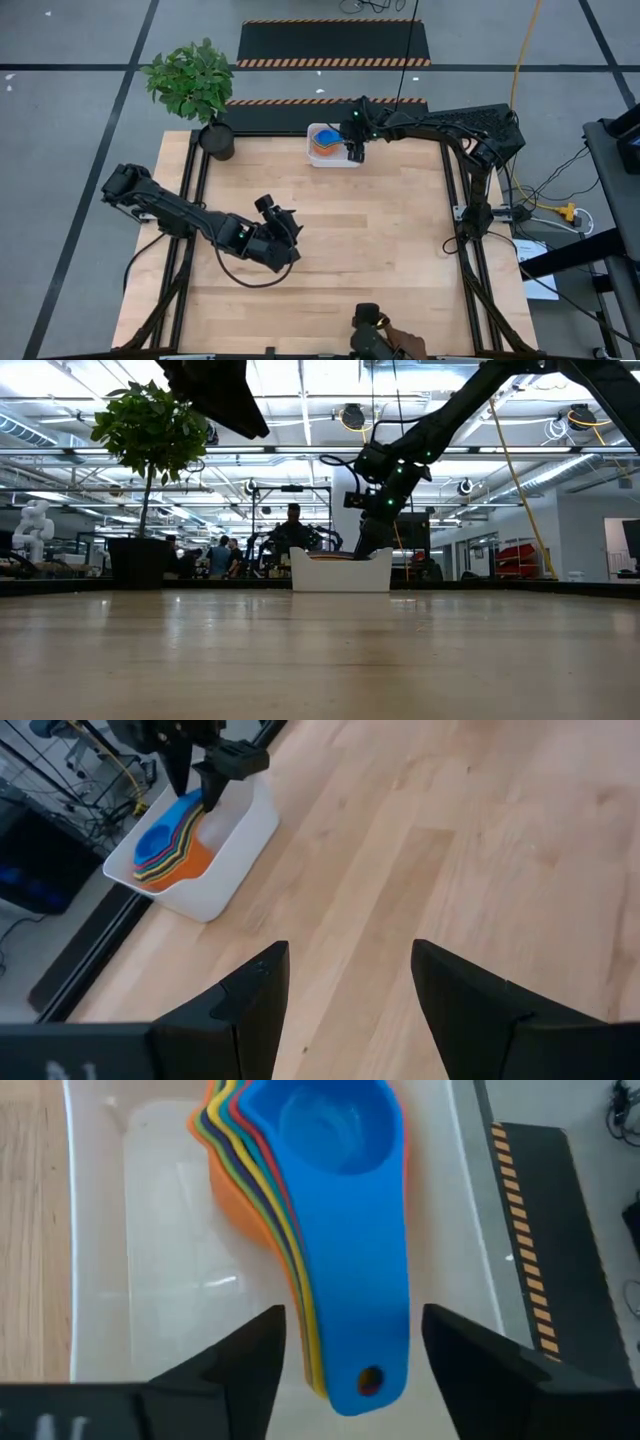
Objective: Nest measuring cups in basket
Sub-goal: Put the stacked measuring cups into the white bin, then return to Home Position
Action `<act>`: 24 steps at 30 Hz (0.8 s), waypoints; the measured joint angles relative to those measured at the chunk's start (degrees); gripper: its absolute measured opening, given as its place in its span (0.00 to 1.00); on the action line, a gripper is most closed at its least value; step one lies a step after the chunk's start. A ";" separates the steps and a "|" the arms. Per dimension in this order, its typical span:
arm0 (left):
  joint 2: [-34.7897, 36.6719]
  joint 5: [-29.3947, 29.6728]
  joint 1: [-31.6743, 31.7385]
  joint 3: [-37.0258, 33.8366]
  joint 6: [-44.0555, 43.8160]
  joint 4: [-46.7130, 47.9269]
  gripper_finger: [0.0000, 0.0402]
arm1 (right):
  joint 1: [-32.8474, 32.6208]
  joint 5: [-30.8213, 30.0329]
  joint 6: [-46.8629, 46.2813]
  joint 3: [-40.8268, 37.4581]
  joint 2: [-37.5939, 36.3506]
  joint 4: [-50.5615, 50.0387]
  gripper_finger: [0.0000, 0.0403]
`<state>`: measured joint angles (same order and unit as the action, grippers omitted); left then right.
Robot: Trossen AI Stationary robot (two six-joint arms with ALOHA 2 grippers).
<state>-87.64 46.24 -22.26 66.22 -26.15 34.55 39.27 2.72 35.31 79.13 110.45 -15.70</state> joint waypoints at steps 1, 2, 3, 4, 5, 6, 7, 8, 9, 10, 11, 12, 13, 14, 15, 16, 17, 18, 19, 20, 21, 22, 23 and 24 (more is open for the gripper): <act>0.35 -0.10 0.00 0.00 0.00 -0.26 0.53 | 0.01 0.00 -0.04 0.00 -0.11 0.02 0.56; 0.69 -0.13 0.00 0.00 -0.02 -0.62 0.53 | -0.01 0.02 -0.09 0.00 -0.29 0.06 0.58; 1.07 -0.15 0.00 0.02 -0.04 -0.84 0.53 | -0.01 0.02 -0.25 0.00 -0.67 -0.08 0.59; 1.43 -0.16 -0.17 0.02 -0.10 -0.88 0.53 | -0.01 0.00 -0.71 0.00 -1.08 -0.37 0.60; 1.62 -0.15 -0.36 0.02 -0.25 -1.01 0.53 | -0.09 -0.01 -1.34 0.00 -1.60 -0.42 0.61; 1.81 -0.16 -0.51 0.02 -0.42 -1.48 0.53 | -0.23 0.11 -2.18 0.00 -2.37 -0.62 0.62; 1.92 -0.13 -0.83 0.04 -0.43 -1.65 0.53 | -0.33 0.11 -3.06 0.00 -3.31 -1.28 0.62; 2.05 -0.15 -1.11 0.04 -0.42 -1.53 0.53 | -0.62 0.13 -3.99 0.00 -4.34 -1.79 0.63; 2.12 -0.10 -1.31 0.04 -0.43 -1.47 0.53 | -0.95 0.15 -4.97 0.00 -5.56 -2.15 0.63; 2.14 0.12 -1.51 0.04 -0.42 -1.51 0.53 | -1.38 0.23 -5.99 0.00 -6.87 -3.19 0.63; 2.15 0.27 -1.61 0.04 -0.27 -1.49 0.53 | -1.96 0.36 -6.91 0.00 -8.22 -4.42 0.63; 2.16 0.30 -1.62 0.04 0.05 -1.50 0.53 | -2.58 0.51 -7.71 0.00 -9.52 -5.31 0.63; 2.15 0.33 -1.60 0.04 0.11 -1.53 0.53 | -3.18 0.92 -8.39 0.00 -10.88 -6.44 0.63; 2.15 0.54 -1.55 0.04 0.11 -1.63 0.53 | -3.80 1.86 -9.02 0.00 -12.22 -7.81 0.62; 2.16 0.93 -1.49 0.04 0.12 -1.88 0.53 | -4.53 2.77 -9.64 0.00 -13.46 -8.60 0.62; 2.15 1.48 -1.34 0.04 0.14 -2.13 0.53 | -5.21 3.66 -10.30 0.00 -14.71 -9.11 0.62; 2.15 1.89 -1.23 0.04 0.19 -2.38 0.53 | -5.95 4.59 -10.75 0.00 -15.97 -9.83 0.61; 2.17 2.11 -1.23 0.04 0.45 -2.93 0.53 | -6.77 5.18 -11.32 -0.01 -17.18 -10.49 0.61; 2.16 2.30 -1.19 0.04 0.56 -3.71 0.53 | -7.58 5.72 -12.11 -0.18 -18.42 -10.47 0.60; 2.15 2.31 -1.10 0.04 0.77 -4.40 0.53 | -8.38 6.45 -12.96 -0.59 -19.66 -10.23 0.60; 2.16 2.32 -1.01 0.04 0.91 -4.96 0.53 | -9.40 6.58 -13.84 -1.35 -21.23 -10.03 0.59; 2.17 2.31 -1.00 0.04 0.71 -5.38 0.53 | -10.37 6.52 -14.68 -2.16 -22.67 -9.79 0.58; 2.18 2.32 -0.98 0.04 0.32 -5.58 0.53 | -11.42 6.50 -15.68 -3.09 -24.13 -9.25 0.56; 2.35 2.31 -0.96 0.04 -0.07 -5.59 0.53 | -12.50 6.48 -16.64 -4.26 -25.77 -8.70 0.55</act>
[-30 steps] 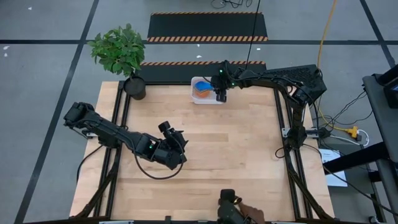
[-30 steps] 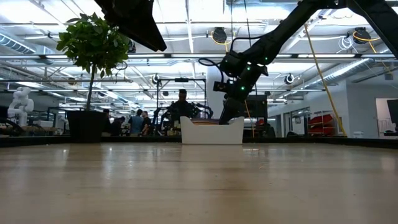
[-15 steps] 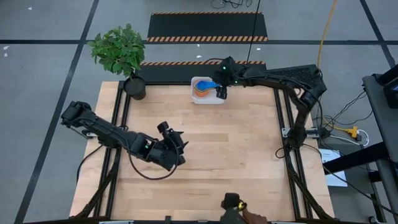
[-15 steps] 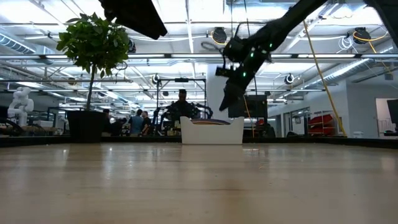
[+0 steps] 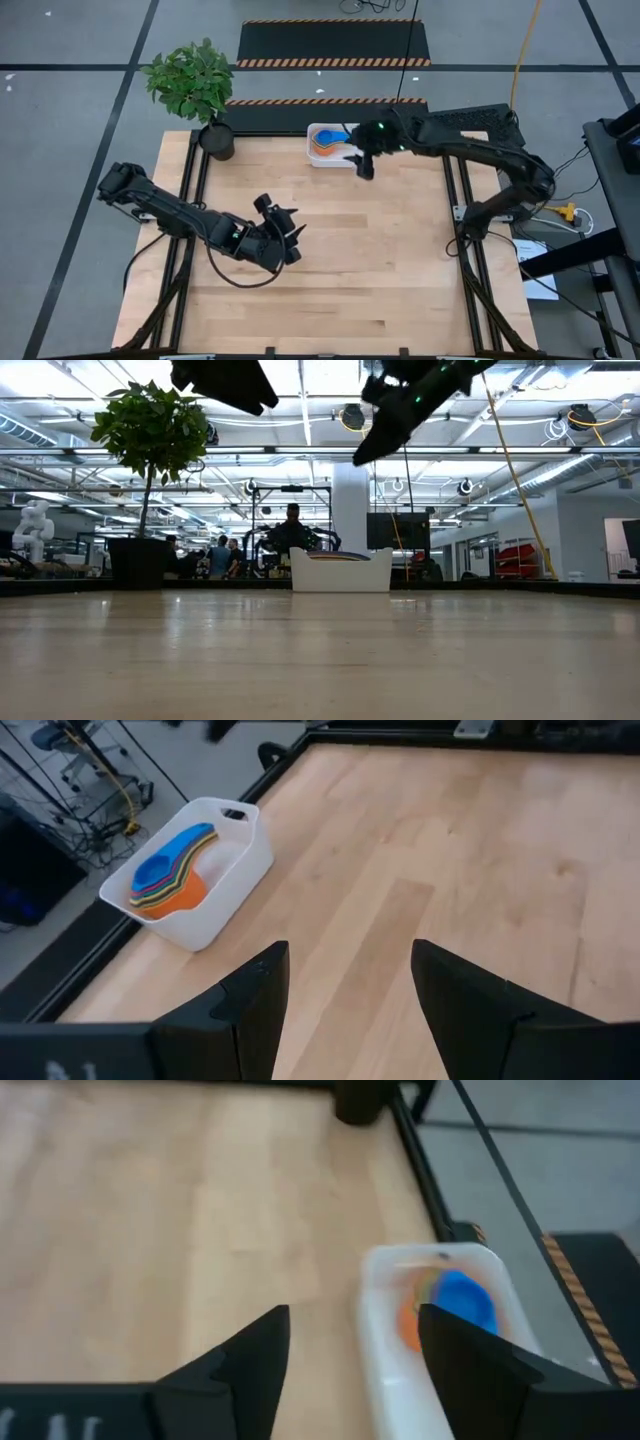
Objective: Nest measuring cups in basket
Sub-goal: Return to Home Position
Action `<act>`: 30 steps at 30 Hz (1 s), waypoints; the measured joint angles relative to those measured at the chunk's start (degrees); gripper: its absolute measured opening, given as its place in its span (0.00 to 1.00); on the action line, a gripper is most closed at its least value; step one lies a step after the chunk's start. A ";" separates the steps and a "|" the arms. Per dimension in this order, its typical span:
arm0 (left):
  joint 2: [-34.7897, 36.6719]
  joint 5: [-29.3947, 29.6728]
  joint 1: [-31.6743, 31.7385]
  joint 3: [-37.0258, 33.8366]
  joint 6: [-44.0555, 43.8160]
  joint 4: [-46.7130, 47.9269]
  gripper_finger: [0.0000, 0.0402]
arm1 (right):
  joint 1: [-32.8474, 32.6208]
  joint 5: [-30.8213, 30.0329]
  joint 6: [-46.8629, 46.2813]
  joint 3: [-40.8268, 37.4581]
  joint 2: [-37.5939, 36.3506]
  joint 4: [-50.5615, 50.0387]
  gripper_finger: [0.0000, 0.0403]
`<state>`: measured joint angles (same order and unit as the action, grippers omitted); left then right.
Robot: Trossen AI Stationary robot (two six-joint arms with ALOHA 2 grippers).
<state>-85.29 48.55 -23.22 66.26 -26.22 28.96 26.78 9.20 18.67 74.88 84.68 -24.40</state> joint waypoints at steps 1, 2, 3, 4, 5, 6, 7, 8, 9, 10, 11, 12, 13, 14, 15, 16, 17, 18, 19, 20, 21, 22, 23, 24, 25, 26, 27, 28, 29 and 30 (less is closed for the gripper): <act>0.20 -0.02 0.00 0.00 -0.37 0.02 0.53 | -1.14 0.00 -0.95 -1.39 -1.61 0.61 0.53; 0.35 0.01 0.03 0.00 -0.70 -0.21 0.53 | -2.34 -0.03 -1.78 -3.04 -3.32 1.66 0.51; 0.44 0.17 0.09 0.00 -0.93 -0.29 0.53 | -3.57 -0.03 -2.65 -5.04 -5.07 3.19 0.49; 0.55 0.29 0.11 0.00 -0.94 -0.25 0.53 | -4.82 -0.03 -3.46 -7.22 -6.84 5.14 0.47; 0.77 0.27 0.11 0.00 -0.94 -0.09 0.53 | -6.05 -0.02 -4.34 -9.65 -8.75 7.13 0.45; 1.02 0.28 0.11 -0.02 -1.01 -0.15 0.53 | -7.33 -0.01 -4.76 -12.40 -10.56 9.70 0.42; 1.20 0.56 0.20 0.00 -1.50 -0.73 0.53 | -8.58 0.08 -4.79 -15.14 -12.33 12.54 0.38; 1.28 0.92 0.26 0.00 -2.14 -1.42 0.53 | -9.90 0.32 -4.29 -18.06 -14.13 15.45 0.35; 1.26 1.03 0.28 0.00 -2.74 -1.92 0.53 | -11.14 1.35 -3.45 -21.17 -15.97 18.15 0.31; 1.19 0.99 0.31 0.00 -3.11 -2.22 0.53 | -12.37 2.29 -2.93 -24.39 -17.59 21.26 0.28; 1.11 0.99 0.33 0.00 -3.94 -2.53 0.53 | -13.48 3.18 -2.82 -27.30 -19.00 24.81 0.24; 1.11 1.01 0.33 0.00 -5.74 -2.59 0.53 | -14.60 3.66 -2.99 -30.20 -20.42 28.29 0.20; 1.15 1.05 0.33 0.00 -7.94 -2.53 0.53 | -15.52 4.39 -3.35 -32.99 -21.73 30.99 0.17; 1.15 1.10 0.47 0.00 -9.89 -2.55 0.53 | -16.40 4.39 -4.04 -35.43 -22.90 33.46 0.13; 1.15 1.19 0.59 0.00 -11.22 -2.50 0.53 | -17.21 4.28 -4.82 -37.60 -23.95 35.67 0.10; 1.13 1.41 0.62 0.00 -12.06 -2.45 0.53 | -18.10 4.09 -5.68 -39.69 -24.84 37.45 0.06; 1.13 1.85 0.48 0.00 -12.64 -2.37 0.53 | -18.94 4.09 -6.33 -41.82 -25.57 39.33 0.03; 1.13 2.76 0.22 -0.07 -13.14 -2.42 0.53 | -19.98 3.99 -6.90 -43.73 -26.20 40.99 0.02; 1.13 3.77 -0.15 -0.37 -13.60 -2.71 0.53 | -21.04 3.99 -7.10 -45.75 -26.75 42.78 0.01; 1.13 4.65 -0.67 -0.92 -13.88 -3.00 0.53 | -22.17 3.73 -7.29 -47.47 -27.28 44.33 0.02; 1.13 5.57 -1.06 -1.62 -13.92 -3.53 0.53 | -23.42 2.65 -7.30 -49.04 -27.80 45.84 0.02; 1.13 6.48 -1.50 -2.40 -13.77 -4.27 0.53 | -24.69 1.06 -7.27 -50.70 -28.36 47.40 0.03; 1.13 7.56 -2.07 -3.30 -13.06 -5.36 0.53 | -25.88 -1.08 -7.24 -52.13 -28.87 48.55 0.03; 1.13 8.55 -2.58 -4.10 -11.98 -6.56 0.53 | -27.09 -3.07 -7.20 -53.53 -29.35 49.65 0.03; 1.13 9.25 -3.07 -4.84 -10.86 -7.54 0.53 | -28.27 -4.82 -7.14 -54.97 -29.77 50.53 0.02; 1.13 9.66 -3.54 -5.59 -9.93 -8.34 0.53 | -29.34 -6.36 -7.11 -56.18 -30.29 51.25 0.01; 1.13 9.66 -3.97 -6.28 -8.70 -9.43 0.53 | -30.35 -7.35 -7.03 -57.46 -30.89 51.92 0.01; 1.13 9.54 -4.35 -6.90 -7.60 -10.96 0.53 | -31.27 -7.94 -6.54 -58.81 -31.56 52.71 0.00; 1.13 9.12 -4.52 -7.48 -6.81 -12.79 0.53 | -32.14 -8.11 -5.99 -60.04 -32.22 53.43 0.00; 1.13 8.58 -4.66 -7.88 -5.75 -14.45 0.53 | -32.96 -8.42 -5.71 -61.16 -32.97 53.75 0.00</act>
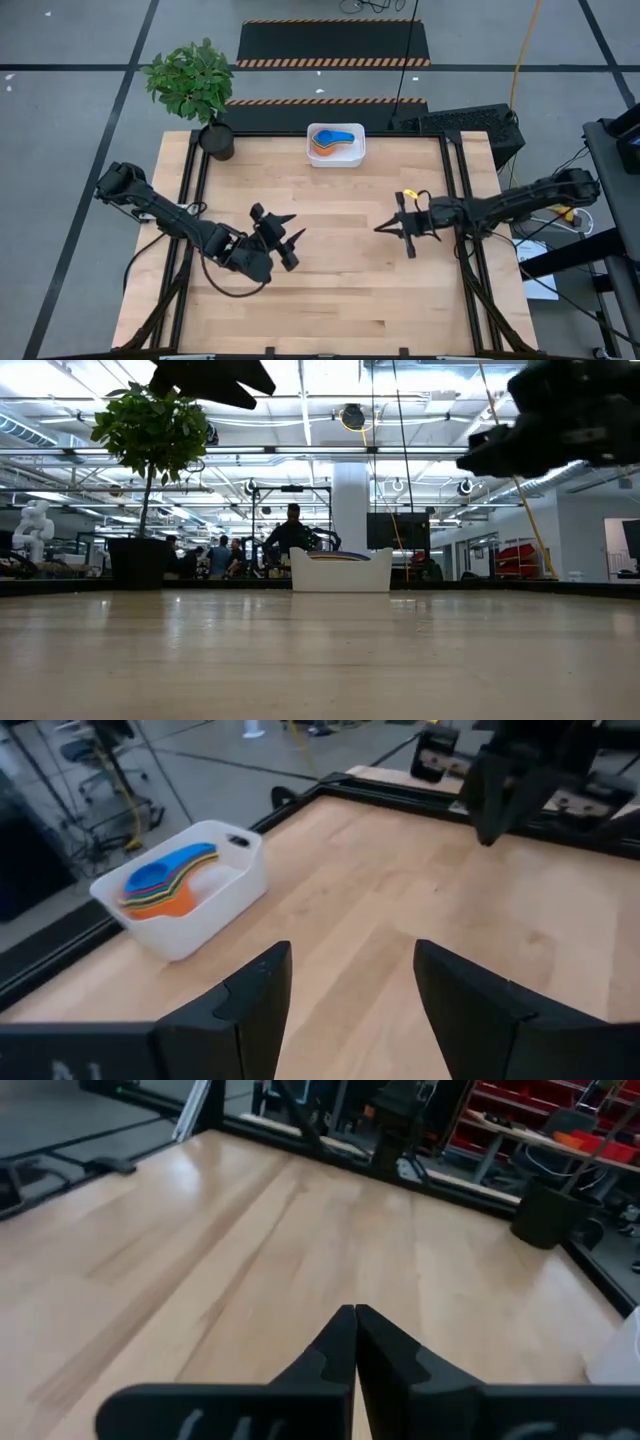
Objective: Nest measuring cups in basket
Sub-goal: Return to Home Position
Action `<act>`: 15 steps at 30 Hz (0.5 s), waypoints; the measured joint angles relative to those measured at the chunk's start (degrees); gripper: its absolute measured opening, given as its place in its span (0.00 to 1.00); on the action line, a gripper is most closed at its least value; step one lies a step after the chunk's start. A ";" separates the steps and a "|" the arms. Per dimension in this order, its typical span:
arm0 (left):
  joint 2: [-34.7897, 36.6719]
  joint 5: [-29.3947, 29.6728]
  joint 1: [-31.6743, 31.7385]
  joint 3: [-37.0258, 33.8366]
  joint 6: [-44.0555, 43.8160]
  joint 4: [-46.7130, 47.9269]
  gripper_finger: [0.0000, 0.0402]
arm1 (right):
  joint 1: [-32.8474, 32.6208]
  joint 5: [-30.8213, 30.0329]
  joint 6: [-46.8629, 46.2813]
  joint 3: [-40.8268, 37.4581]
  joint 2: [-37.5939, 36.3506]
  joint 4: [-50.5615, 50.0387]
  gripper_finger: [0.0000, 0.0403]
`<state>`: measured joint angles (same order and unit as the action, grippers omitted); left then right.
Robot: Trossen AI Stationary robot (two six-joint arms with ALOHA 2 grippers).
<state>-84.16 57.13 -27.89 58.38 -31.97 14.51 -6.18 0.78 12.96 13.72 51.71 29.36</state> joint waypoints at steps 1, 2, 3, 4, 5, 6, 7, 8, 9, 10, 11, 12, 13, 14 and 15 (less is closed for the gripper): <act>0.00 -0.09 -0.09 -0.23 1.21 -1.31 0.53 | -0.73 -0.70 0.18 -1.09 -0.85 0.03 0.00; 0.00 -0.09 -0.28 -0.27 2.53 -2.31 0.53 | -1.29 -1.01 0.27 -2.13 -1.76 0.01 0.00; 0.00 -0.08 -0.46 -0.27 4.13 -3.44 0.53 | -1.72 -1.06 0.29 -3.04 -2.71 -0.01 0.00; 0.00 -0.08 -0.66 -0.27 5.98 -4.49 0.53 | -2.02 -1.03 0.19 -3.88 -3.70 0.02 0.00; 0.00 -0.09 -0.82 -0.27 8.03 -5.26 0.53 | -2.21 -1.01 -0.15 -4.77 -4.77 0.07 0.00; 0.00 -0.12 -1.00 -0.27 10.00 -5.72 0.53 | -2.38 -1.01 -0.52 -5.62 -5.82 0.03 0.00; 0.00 -0.14 -1.13 -0.27 11.50 -5.75 0.53 | -2.48 -0.99 -0.93 -6.37 -6.84 0.03 0.00; 0.00 -0.15 -1.16 -0.27 12.57 -5.72 0.53 | -2.57 -1.01 -1.21 -7.05 -7.86 0.03 0.00; 0.00 -0.18 -1.11 -0.28 13.28 -5.70 0.53 | -2.61 -0.99 -1.48 -7.76 -9.00 0.01 0.00; 0.00 -0.31 -1.09 -0.50 13.62 -5.93 0.53 | -2.62 -1.00 -1.63 -8.42 -10.10 -0.03 0.00; 0.00 -0.61 -0.95 -1.00 14.01 -6.44 0.53 | -2.62 -1.01 -1.72 -9.00 -11.18 -0.22 0.00; 0.00 -0.89 -0.86 -1.83 14.52 -7.19 0.53 | -2.57 -1.01 -1.71 -9.61 -12.37 -0.44 0.00; 0.00 -1.69 -0.76 -3.05 15.31 -8.67 0.53 | -2.57 -1.01 -1.57 -10.26 -13.58 -0.78 0.00; -0.02 -2.75 -0.57 -4.46 16.36 -10.89 0.53 | -2.57 -1.05 -1.56 -10.63 -14.65 -1.51 0.00; -0.02 -4.20 -0.30 -5.85 17.58 -13.28 0.53 | -2.57 -1.39 -1.50 -10.94 -15.67 -1.14 0.00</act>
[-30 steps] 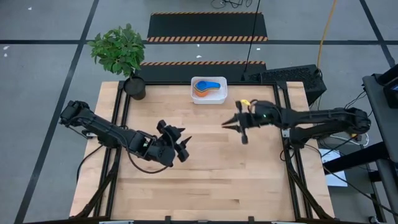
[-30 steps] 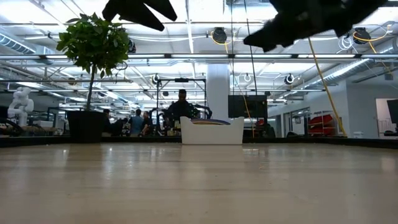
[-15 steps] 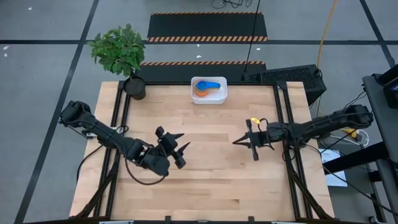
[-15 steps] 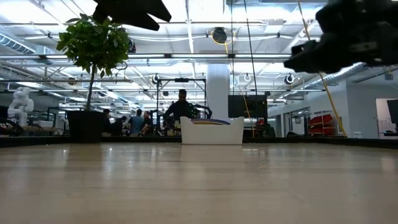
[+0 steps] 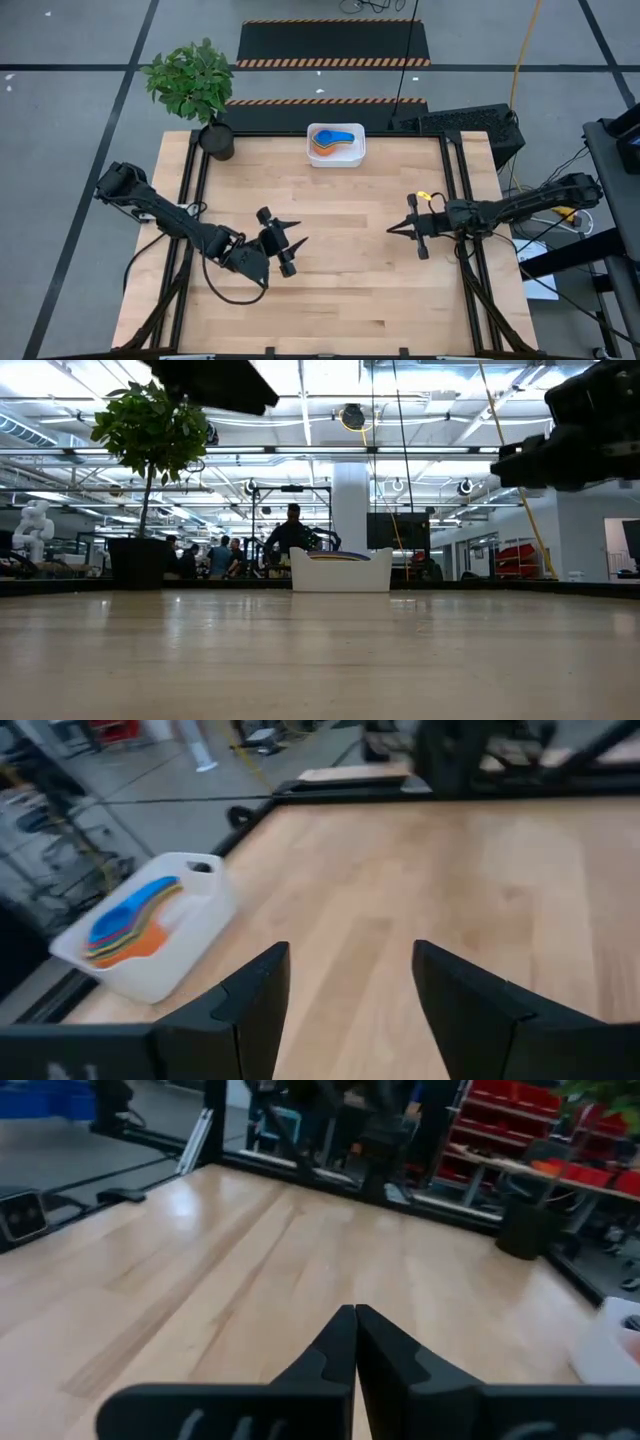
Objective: Nest measuring cups in basket
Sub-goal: Return to Home Position
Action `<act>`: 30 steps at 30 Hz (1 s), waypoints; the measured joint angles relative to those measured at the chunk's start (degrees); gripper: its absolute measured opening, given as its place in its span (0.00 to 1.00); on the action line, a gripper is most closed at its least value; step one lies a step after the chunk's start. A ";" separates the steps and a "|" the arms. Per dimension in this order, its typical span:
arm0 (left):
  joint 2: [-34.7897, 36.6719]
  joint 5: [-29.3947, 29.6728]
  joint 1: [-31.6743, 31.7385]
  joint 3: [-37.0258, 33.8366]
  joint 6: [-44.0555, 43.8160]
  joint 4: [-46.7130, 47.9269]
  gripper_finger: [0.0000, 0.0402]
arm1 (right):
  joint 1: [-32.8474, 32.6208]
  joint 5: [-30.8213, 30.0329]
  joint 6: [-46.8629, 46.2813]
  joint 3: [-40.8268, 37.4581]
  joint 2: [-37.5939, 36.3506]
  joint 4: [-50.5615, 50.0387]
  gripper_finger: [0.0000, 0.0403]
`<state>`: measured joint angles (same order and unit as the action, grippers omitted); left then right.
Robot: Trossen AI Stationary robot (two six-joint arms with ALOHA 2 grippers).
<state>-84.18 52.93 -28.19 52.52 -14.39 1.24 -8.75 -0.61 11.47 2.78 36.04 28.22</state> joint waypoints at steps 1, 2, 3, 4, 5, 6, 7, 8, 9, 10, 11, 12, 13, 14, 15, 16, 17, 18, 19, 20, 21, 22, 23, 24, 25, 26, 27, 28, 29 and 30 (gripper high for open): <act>0.13 -1.66 0.37 -1.39 1.25 -2.15 0.53 | 0.00 -0.92 0.07 -0.33 -1.05 0.21 0.00; 0.51 -3.66 0.84 -2.79 2.44 -4.37 0.53 | 0.02 -1.47 0.11 -0.61 -2.05 -0.68 0.00; 0.86 -5.72 1.52 -4.11 3.38 -6.49 0.53 | 0.02 -2.35 0.11 -0.75 -2.77 -1.47 0.00; 1.09 -7.71 2.36 -5.23 4.10 -8.69 0.53 | 0.04 -2.61 0.10 -0.80 -3.32 -1.97 0.00; 1.46 -9.61 3.12 -6.34 4.82 -10.91 0.53 | 0.04 -2.65 0.10 -0.80 -4.05 -3.12 0.00; 2.09 -11.25 3.70 -7.62 5.73 -12.60 0.53 | 0.04 -2.52 0.09 -0.82 -4.63 -4.10 0.00; 2.75 -12.45 4.31 -8.85 6.39 -14.07 0.53 | 0.04 -2.51 -0.12 -0.85 -5.01 -4.67 0.00; 3.07 -13.34 4.83 -9.76 6.94 -15.99 0.53 | 0.04 -2.51 -0.36 -0.87 -5.36 -5.29 0.00; 3.47 -14.51 5.23 -10.75 7.45 -17.88 0.53 | 0.04 -2.51 -0.68 -0.87 -5.82 -6.04 0.00; 4.33 -14.99 5.39 -12.15 7.86 -18.55 0.53 | 0.04 -2.51 -1.11 -0.89 -6.13 -6.54 0.00; 5.30 -15.12 5.38 -13.60 7.91 -18.59 0.53 | 0.04 -2.50 -1.58 -0.91 -6.24 -7.00 0.00; 6.01 -15.29 5.31 -14.76 7.91 -19.46 0.53 | 0.04 -2.44 -2.17 -0.91 -6.47 -7.60 0.00; 6.83 -15.53 5.21 -16.13 7.77 -20.78 0.53 | 0.04 -2.44 -2.85 -0.91 -6.79 -8.12 0.00; 7.99 -15.50 5.11 -17.93 7.48 -21.67 0.53 | 0.04 -2.42 -3.27 -0.91 -6.87 -8.40 0.00; 9.16 -15.43 4.92 -19.72 7.21 -22.53 0.53 | 0.04 -2.43 -3.44 -0.93 -6.94 -8.65 0.00; 10.32 -15.43 4.73 -21.56 7.23 -24.30 0.53 | 0.04 -2.39 -3.44 -0.93 -7.17 -9.27 0.00; 11.52 -15.43 4.64 -23.37 7.23 -25.97 0.53 | 0.04 -2.41 -3.26 -0.97 -7.35 -9.75 0.00; 12.92 -15.43 4.64 -25.19 7.28 -27.41 0.53 | 0.04 -2.48 -2.88 -0.98 -7.33 -9.85 0.00; 14.46 -15.43 4.71 -26.89 7.80 -28.46 0.53 | 0.04 -2.51 -2.03 -0.98 -7.35 -10.26 0.00; 16.02 -15.47 4.80 -28.34 8.33 -29.36 0.53 | 0.04 -2.52 -1.06 -0.98 -7.39 -10.78 0.00; 17.63 -15.61 4.99 -29.60 8.93 -30.04 0.52 | 0.04 -2.53 -0.18 -0.98 -7.30 -10.79 0.00; 19.53 -16.13 5.17 -30.70 9.69 -30.08 0.49 | 0.04 -2.51 0.57 -0.98 -7.26 -10.78 0.00; 21.48 -17.23 5.36 -31.68 10.69 -30.03 0.47 | 0.04 -2.48 1.25 -0.99 -7.23 -10.99 0.00; 23.39 -18.63 5.46 -32.46 11.82 -30.12 0.43 | 0.04 -2.38 1.44 -1.01 -7.24 -11.07 0.00; 25.32 -19.61 5.66 -33.25 13.17 -30.02 0.38 | 0.04 -2.39 1.48 -1.02 -7.24 -10.98 0.00; 27.30 -20.29 5.73 -34.10 14.68 -29.81 0.33 | 0.04 -2.40 1.50 -1.02 -7.28 -10.96 0.00; 29.01 -20.95 5.77 -34.82 16.21 -29.75 0.27 | 0.04 -2.40 1.47 -1.02 -7.28 -11.04 0.00; 30.62 -21.61 5.79 -35.48 17.89 -29.74 0.21 | 0.04 -2.42 1.36 -1.02 -7.27 -11.19 0.00; 32.39 -22.26 5.82 -36.25 19.29 -29.63 0.15 | 0.06 -2.58 1.40 -1.02 -7.25 -11.29 0.00; 34.01 -23.43 5.80 -36.88 20.33 -29.61 0.09 | 0.14 -2.64 1.56 -1.02 -7.29 -11.26 0.00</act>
<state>-50.17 29.50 -22.38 15.65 5.94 -28.37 -8.61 -3.25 13.03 1.76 28.74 16.96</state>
